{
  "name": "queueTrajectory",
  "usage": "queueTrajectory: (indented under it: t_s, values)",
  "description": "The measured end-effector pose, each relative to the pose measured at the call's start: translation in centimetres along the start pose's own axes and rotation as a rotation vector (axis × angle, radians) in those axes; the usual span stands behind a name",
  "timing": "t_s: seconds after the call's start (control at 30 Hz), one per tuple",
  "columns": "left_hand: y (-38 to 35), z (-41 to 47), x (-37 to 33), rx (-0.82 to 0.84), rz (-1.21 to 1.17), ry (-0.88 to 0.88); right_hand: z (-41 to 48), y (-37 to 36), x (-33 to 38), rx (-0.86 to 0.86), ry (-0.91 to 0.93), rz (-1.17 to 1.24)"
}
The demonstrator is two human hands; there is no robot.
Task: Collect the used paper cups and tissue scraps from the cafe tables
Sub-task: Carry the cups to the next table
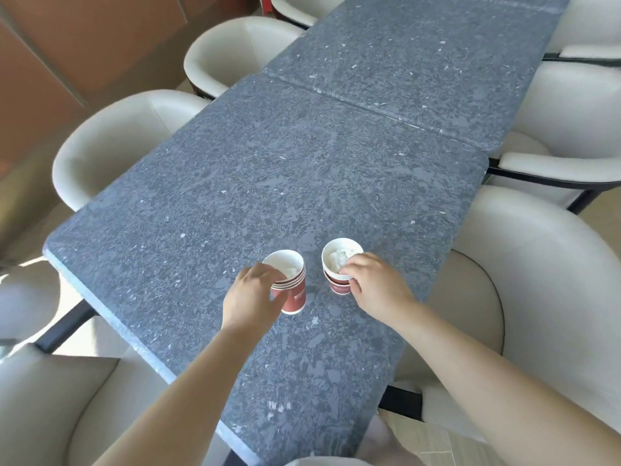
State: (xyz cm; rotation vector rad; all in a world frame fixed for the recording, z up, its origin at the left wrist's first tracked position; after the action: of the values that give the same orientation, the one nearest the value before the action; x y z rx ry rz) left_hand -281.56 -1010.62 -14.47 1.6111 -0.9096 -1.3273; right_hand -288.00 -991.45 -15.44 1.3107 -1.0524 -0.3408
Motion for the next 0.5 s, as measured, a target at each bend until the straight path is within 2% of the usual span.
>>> queueTrajectory:
  t_s: [0.1,0.23,0.37,0.5]
  values:
    - [-0.1,-0.2,-0.2,0.033,0.023,0.036,0.5,-1.4,-0.4,0.102,0.017,0.018]
    - [0.0,-0.1,-1.0,0.042,0.040,0.064,1.0,-1.9,-0.9,0.139,0.026,0.015]
    - [-0.3,0.2,-2.1,0.070,0.071,0.059,1.7,-1.5,-1.3,0.094,0.010,0.025]
    - [-0.1,0.3,-3.2,0.036,0.119,-0.041,1.1,-0.1,-1.1,-0.011,-0.002,0.024]
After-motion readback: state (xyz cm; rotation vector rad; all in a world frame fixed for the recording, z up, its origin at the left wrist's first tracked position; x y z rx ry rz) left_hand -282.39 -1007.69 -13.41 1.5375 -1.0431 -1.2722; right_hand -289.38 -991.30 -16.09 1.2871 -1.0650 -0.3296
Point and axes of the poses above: each hand's wrist, its own z-axis towards the middle knuckle, its own y-axis out of the back of the hand, x = y × z, the point moved 6 cm from there along z, towards the middle knuckle, and after that the axes turned 6 degrees about x, right-handed, at the moved point
